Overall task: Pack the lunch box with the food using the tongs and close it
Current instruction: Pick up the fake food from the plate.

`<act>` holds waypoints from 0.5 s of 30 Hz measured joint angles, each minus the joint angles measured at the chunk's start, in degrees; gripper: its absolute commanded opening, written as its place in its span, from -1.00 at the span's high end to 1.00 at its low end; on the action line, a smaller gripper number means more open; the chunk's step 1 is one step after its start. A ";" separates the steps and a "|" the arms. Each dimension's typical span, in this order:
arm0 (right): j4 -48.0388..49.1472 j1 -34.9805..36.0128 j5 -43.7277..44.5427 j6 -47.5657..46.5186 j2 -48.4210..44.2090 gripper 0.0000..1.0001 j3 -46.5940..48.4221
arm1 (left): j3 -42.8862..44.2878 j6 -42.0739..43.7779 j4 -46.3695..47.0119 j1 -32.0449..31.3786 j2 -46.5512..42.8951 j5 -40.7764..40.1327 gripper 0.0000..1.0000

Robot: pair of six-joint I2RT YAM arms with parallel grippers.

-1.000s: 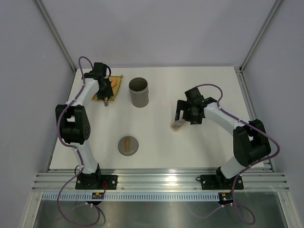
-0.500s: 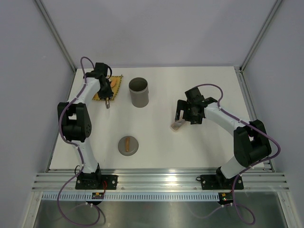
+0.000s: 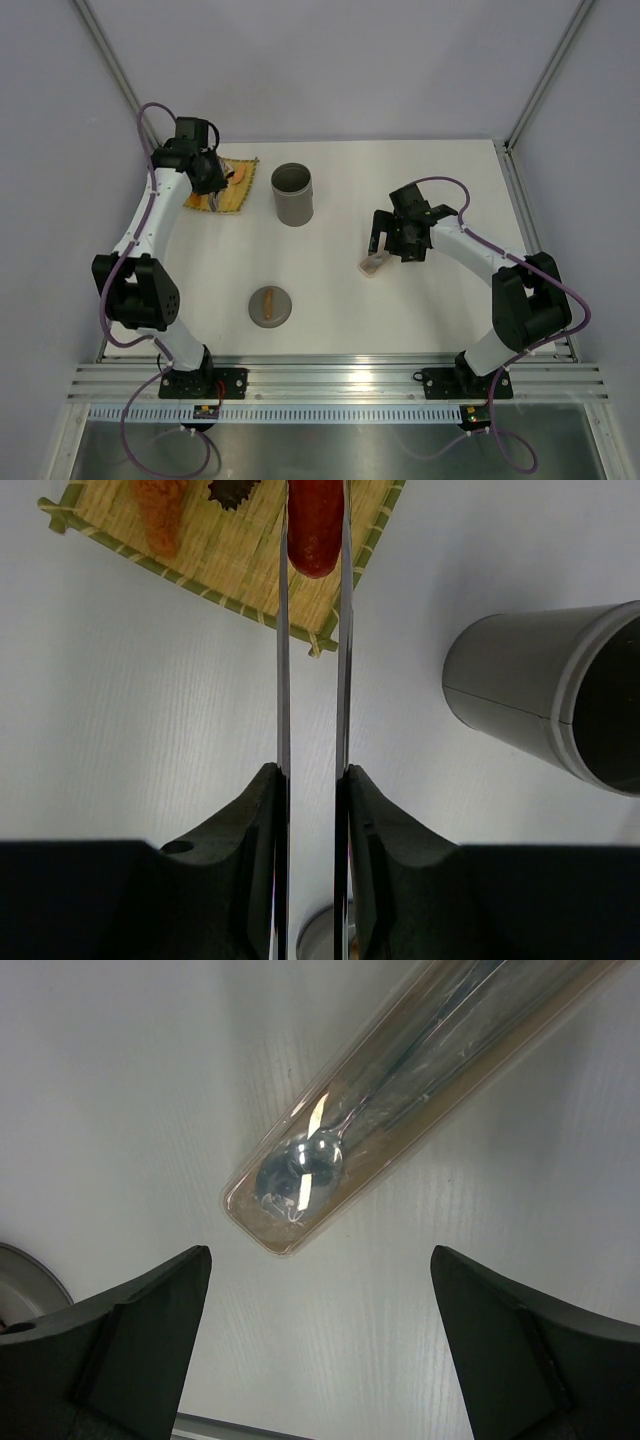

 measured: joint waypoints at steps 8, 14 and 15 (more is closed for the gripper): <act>0.00 0.04 -0.07 0.94 -0.74 -0.98 0.00 | 0.00 0.50 -0.94 -3.06 -5.75 1.66 1.00; -0.02 0.39 -0.09 1.68 -1.60 -0.98 0.00 | -1.05 1.25 0.44 -7.04 -10.73 6.99 1.00; -0.02 0.44 -0.09 1.84 -1.70 -0.98 0.00 | -1.49 1.36 0.96 -7.30 -11.54 8.37 1.00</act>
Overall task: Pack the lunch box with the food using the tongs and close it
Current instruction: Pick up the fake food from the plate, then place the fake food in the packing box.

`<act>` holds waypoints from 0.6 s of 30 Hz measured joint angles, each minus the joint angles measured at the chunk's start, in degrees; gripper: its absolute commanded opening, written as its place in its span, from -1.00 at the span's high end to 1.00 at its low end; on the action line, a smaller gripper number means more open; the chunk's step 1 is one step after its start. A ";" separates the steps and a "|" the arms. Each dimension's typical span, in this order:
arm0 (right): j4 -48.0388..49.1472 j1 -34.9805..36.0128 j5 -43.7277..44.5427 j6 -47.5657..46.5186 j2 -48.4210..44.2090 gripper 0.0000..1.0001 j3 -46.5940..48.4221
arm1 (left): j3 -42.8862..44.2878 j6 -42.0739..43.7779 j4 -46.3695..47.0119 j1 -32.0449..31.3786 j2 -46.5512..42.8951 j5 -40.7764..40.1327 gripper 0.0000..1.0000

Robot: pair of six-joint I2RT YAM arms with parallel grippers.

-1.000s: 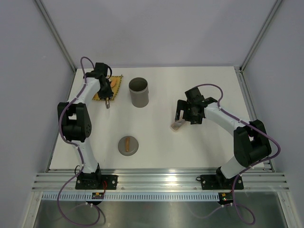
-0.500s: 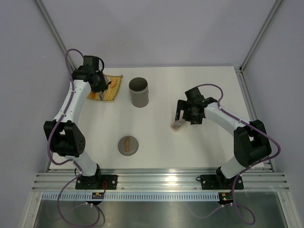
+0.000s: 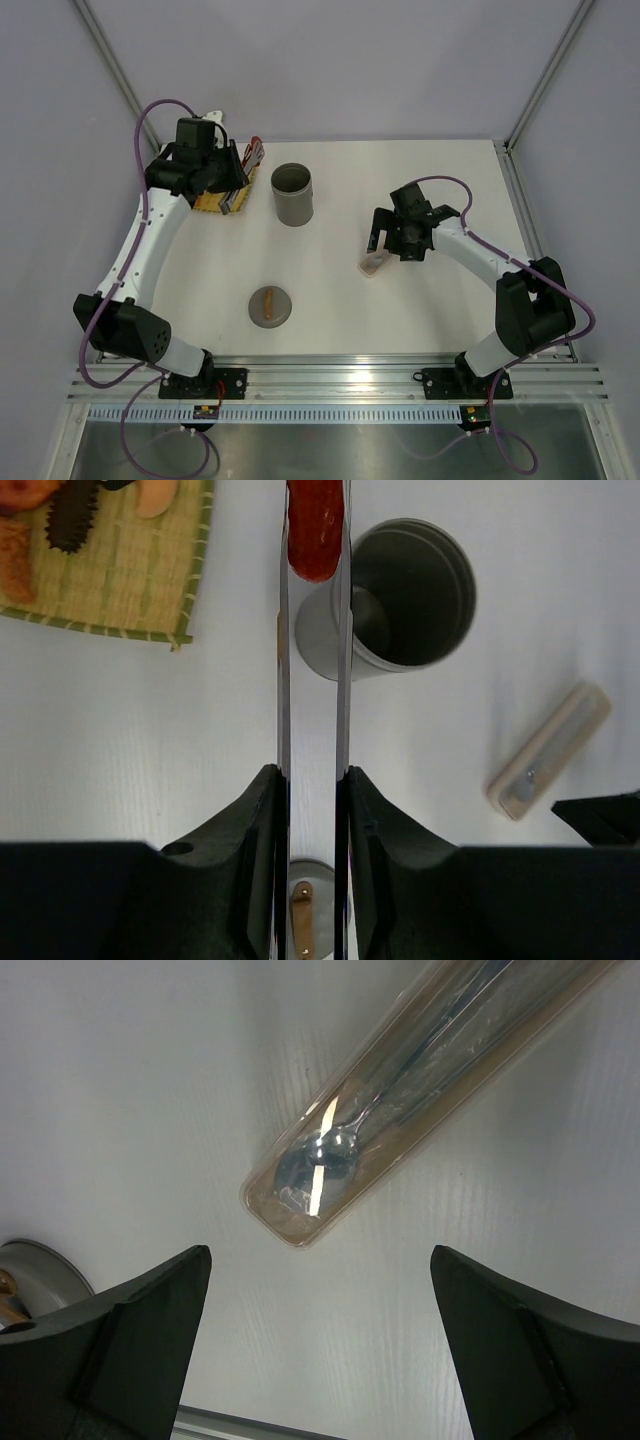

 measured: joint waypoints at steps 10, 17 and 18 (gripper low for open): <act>0.04 0.42 0.00 0.98 -0.17 -0.98 -0.22 | -3.69 0.94 1.79 -3.06 -1.20 6.69 1.00; 0.02 0.55 0.02 1.46 -0.17 -0.98 -0.42 | -7.41 0.98 2.80 -4.72 -0.02 9.81 1.00; 0.02 0.61 0.02 1.49 -0.17 -0.97 -0.42 | -7.41 0.98 2.95 -4.87 0.22 9.88 0.99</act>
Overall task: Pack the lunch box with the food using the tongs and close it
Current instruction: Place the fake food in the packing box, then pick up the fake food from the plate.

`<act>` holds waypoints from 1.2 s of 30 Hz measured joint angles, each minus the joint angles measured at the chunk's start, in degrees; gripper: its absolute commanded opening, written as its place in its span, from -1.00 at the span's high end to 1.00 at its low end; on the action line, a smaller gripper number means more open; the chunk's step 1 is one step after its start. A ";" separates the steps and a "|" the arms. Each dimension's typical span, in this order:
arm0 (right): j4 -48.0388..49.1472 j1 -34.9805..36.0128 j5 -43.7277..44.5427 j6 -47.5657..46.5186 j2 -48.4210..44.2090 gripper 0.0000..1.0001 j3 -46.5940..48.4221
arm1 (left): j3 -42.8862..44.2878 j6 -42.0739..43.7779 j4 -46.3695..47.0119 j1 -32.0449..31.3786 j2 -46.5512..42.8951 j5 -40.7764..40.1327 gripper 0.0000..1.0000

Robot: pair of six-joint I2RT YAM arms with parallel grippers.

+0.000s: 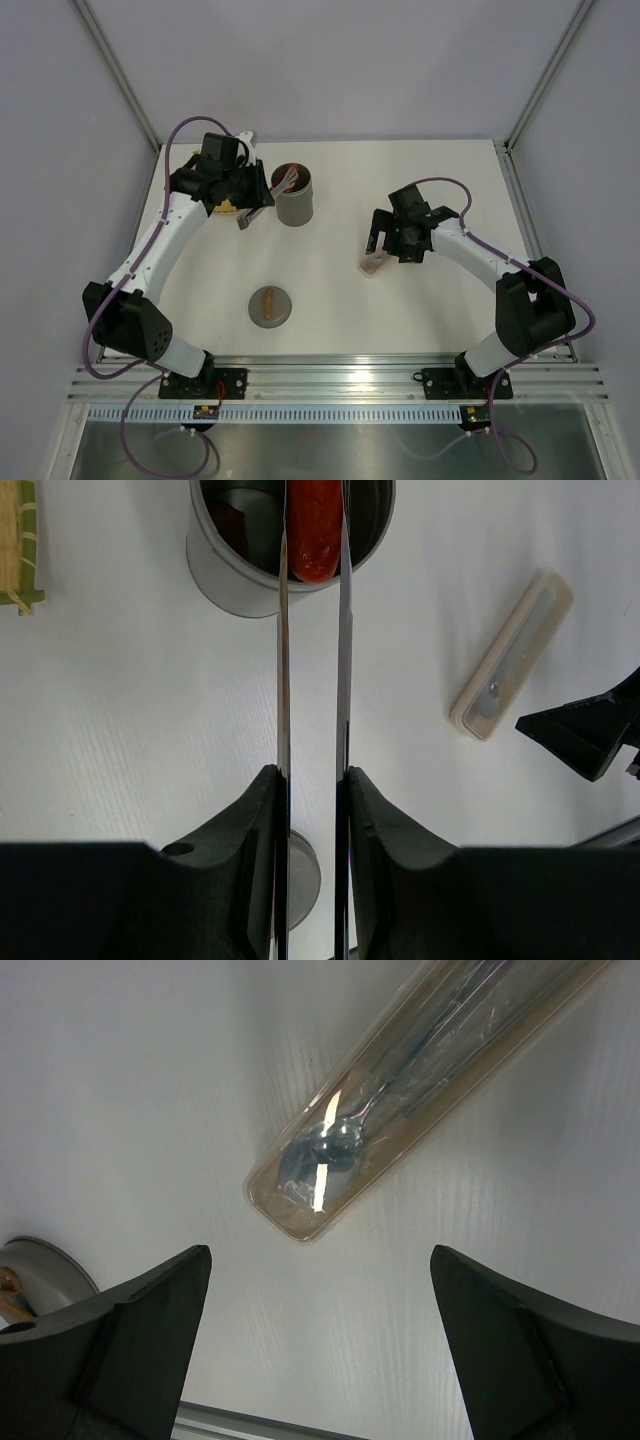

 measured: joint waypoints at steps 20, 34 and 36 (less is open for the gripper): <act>-0.11 0.59 0.00 0.42 0.15 -0.98 0.00 | 2.08 1.73 -0.11 -2.29 1.66 -0.35 0.74; -1.05 1.01 0.02 0.59 0.39 -0.98 0.11 | 6.38 2.89 -1.53 2.69 -4.15 -7.65 0.84; -1.05 1.11 0.02 0.59 0.39 -0.98 0.11 | 6.54 2.10 -1.53 7.08 -4.46 -8.00 0.65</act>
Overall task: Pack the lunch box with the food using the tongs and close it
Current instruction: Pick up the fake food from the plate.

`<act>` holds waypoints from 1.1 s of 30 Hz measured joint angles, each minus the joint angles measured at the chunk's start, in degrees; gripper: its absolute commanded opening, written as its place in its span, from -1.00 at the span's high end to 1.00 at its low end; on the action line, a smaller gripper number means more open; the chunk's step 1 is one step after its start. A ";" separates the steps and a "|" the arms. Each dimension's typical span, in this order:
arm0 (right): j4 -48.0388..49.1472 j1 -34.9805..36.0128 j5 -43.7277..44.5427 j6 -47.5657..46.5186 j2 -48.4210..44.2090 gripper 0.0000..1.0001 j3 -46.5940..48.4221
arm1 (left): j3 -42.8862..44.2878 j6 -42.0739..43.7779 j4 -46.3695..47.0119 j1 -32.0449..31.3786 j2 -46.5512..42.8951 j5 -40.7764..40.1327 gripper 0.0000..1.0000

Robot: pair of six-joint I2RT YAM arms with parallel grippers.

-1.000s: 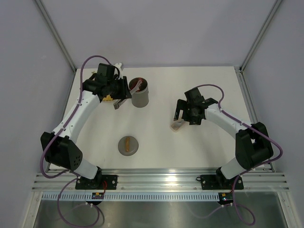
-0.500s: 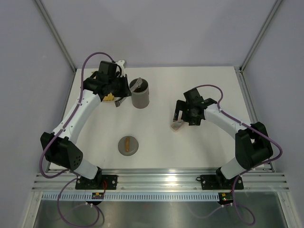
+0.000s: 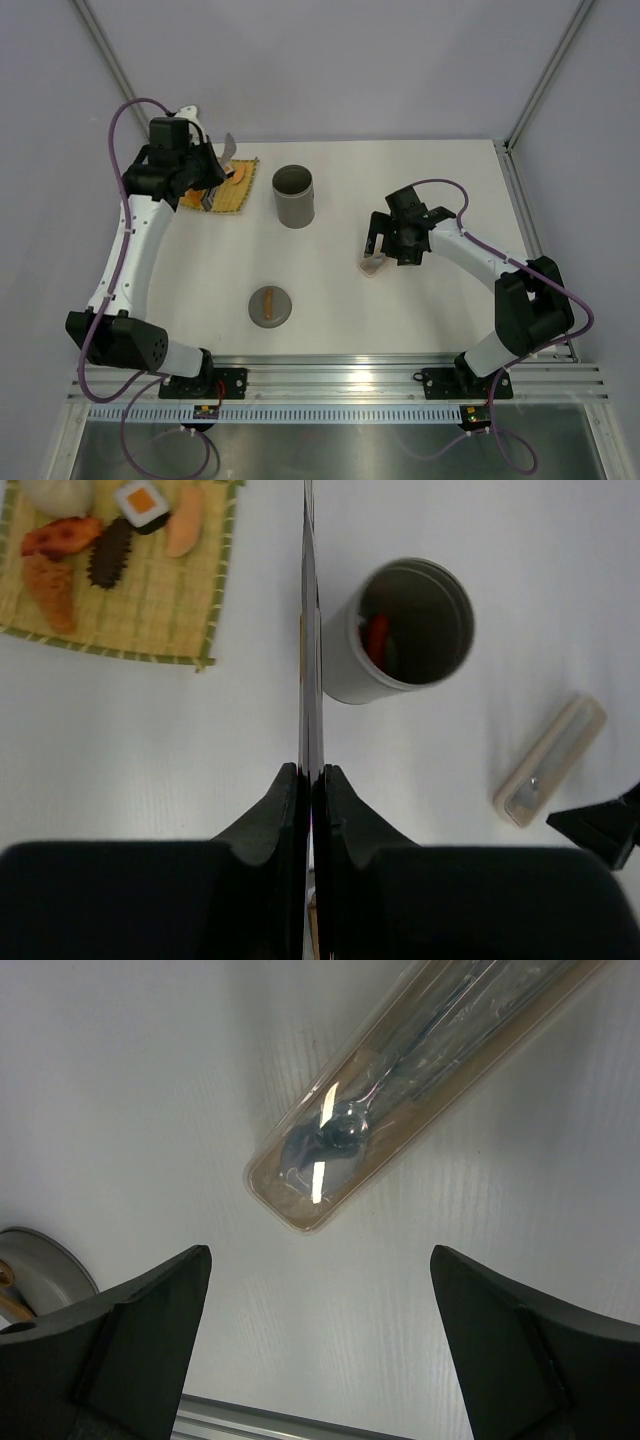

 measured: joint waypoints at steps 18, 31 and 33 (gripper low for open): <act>0.07 0.09 0.04 -1.77 0.85 -0.99 0.22 | -6.78 -3.56 -0.24 12.07 11.02 -12.79 0.19; 0.24 0.09 0.02 -2.40 1.97 -0.99 0.90 | -6.25 -2.03 0.13 12.68 17.14 -15.10 0.09; 0.22 0.09 0.00 -2.43 1.97 -0.99 0.90 | -6.25 -2.03 0.24 12.76 17.86 -15.21 0.06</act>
